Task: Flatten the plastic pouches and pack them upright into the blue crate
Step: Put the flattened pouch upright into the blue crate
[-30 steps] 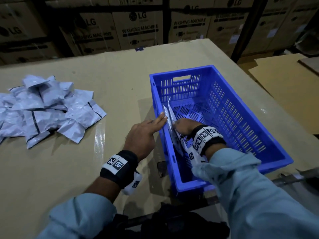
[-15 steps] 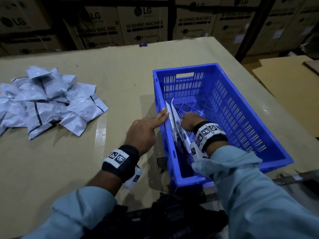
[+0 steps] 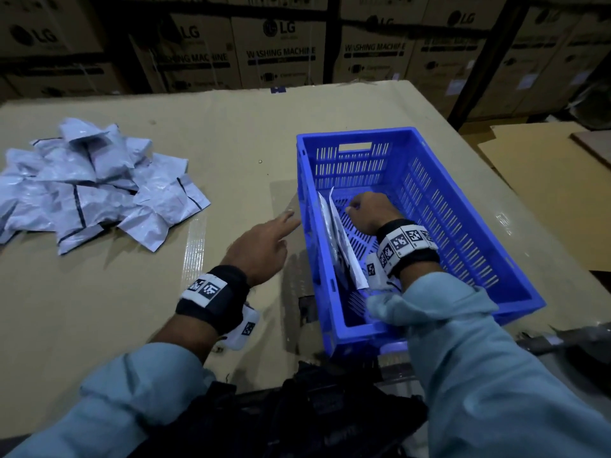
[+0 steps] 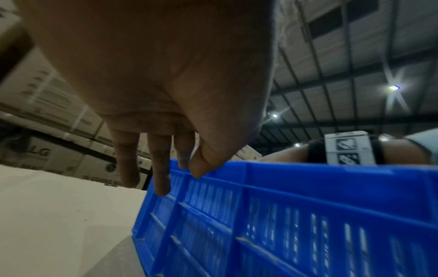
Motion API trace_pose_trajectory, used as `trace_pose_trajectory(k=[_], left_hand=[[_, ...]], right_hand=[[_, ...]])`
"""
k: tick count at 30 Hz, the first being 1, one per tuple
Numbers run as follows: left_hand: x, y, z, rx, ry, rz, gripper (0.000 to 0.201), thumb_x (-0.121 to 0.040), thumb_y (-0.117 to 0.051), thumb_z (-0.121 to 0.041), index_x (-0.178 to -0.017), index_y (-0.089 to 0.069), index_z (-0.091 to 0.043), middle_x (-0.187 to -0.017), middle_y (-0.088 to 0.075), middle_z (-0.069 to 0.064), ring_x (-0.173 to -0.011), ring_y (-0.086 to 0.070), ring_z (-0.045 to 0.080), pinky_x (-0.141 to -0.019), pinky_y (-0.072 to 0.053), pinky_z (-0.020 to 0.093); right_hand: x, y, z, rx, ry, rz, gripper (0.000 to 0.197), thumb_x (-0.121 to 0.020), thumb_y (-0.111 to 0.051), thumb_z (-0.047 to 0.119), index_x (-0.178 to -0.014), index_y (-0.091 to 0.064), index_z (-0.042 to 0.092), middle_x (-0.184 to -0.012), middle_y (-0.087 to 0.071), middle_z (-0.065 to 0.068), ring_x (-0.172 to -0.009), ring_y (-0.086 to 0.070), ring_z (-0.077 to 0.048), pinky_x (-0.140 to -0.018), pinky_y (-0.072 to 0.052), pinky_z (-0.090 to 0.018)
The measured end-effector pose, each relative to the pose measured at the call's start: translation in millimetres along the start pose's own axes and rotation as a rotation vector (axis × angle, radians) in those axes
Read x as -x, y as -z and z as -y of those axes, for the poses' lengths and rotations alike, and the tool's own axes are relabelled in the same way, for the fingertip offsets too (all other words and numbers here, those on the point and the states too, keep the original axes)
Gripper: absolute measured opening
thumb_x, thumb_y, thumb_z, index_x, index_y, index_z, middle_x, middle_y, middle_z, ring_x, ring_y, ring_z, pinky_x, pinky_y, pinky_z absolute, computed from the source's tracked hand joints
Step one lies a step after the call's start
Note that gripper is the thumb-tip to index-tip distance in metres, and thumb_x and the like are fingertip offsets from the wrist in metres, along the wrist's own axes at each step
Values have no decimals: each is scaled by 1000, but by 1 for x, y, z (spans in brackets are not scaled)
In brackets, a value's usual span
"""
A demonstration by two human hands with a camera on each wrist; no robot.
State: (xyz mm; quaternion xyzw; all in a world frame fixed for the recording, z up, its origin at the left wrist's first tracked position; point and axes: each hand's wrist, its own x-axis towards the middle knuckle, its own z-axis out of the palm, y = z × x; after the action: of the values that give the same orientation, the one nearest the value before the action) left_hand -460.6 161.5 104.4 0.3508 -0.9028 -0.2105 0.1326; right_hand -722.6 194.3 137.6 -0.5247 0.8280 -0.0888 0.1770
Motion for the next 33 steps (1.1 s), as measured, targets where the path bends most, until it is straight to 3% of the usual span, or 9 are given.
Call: trace_pose_trajectory(k=[3,8,11,14,19,23,25,30,33], left_hand=[[12,10,29,54,103,-48,45,-98,-53,-14,-138,-62,-31,-152,-51,-10,-135,-53,19,-110,-44,41],[51,30,97,-10,317,34,35,-102,-54,-28,-135,-64,-34,-141,-61,-7,-124,-60,19,-100,-48,36],[81,34,158,4,438,36,33,-99,-58,-28,-130,-67,-30,-129,-69,4,-117,-63,24,-100,-48,35],[120,38,229,9,604,93,35,-99,-57,-25,-132,-67,-23,-134,-66,6,-121,-62,28,-104,-48,36],[183,58,333,-126,766,183,50,-98,-52,-26,-148,-49,-21,-153,-46,10,-133,-50,35,-108,-43,42],[209,76,394,-194,756,226,66,-95,-58,-32,-156,-35,-18,-163,-27,13,-142,-38,35,-114,-38,46],[219,84,416,-220,732,212,66,-95,-58,-35,-154,-34,-19,-163,-24,14,-144,-33,34,-114,-37,48],[237,97,454,-291,680,229,93,-88,-52,-73,-160,-13,-29,-169,-6,4,-153,-13,29,-116,-24,61],[240,101,466,-248,722,266,117,-76,-52,-88,-161,2,-27,-170,10,5,-156,3,30,-118,-13,67]], right_hand=[[15,20,24,146,8,-26,35,-101,-50,32,-123,-64,8,-129,-64,-17,-114,-62,-38,-93,-54,-46],[50,48,75,404,10,-75,29,-100,-54,34,-113,-66,11,-117,-66,-11,-105,-64,-33,-78,-47,-39],[74,51,112,418,25,-155,40,-100,-55,40,-126,-62,10,-130,-63,-16,-120,-60,-35,-92,-50,-44],[92,38,151,438,82,-226,38,-100,-54,39,-125,-61,12,-127,-64,-17,-120,-60,-37,-95,-50,-45],[104,-18,227,400,207,-217,42,-101,-50,48,-121,-59,13,-121,-64,-16,-116,-61,-36,-90,-49,-44],[82,-77,298,225,242,-231,64,-102,-31,63,-78,-63,13,-84,-64,-9,-89,-66,-34,-68,-45,-37],[70,-110,329,188,221,-211,58,-104,-33,55,-70,-55,13,-82,-67,-10,-83,-66,-34,-65,-42,-34],[44,-178,379,109,95,-150,39,-95,-44,36,-61,-44,18,-78,-65,-5,-81,-64,-31,-66,-42,-30],[29,-210,401,-5,38,-123,43,-87,-37,42,-61,-58,15,-77,-70,-6,-75,-63,-29,-68,-50,-31]])
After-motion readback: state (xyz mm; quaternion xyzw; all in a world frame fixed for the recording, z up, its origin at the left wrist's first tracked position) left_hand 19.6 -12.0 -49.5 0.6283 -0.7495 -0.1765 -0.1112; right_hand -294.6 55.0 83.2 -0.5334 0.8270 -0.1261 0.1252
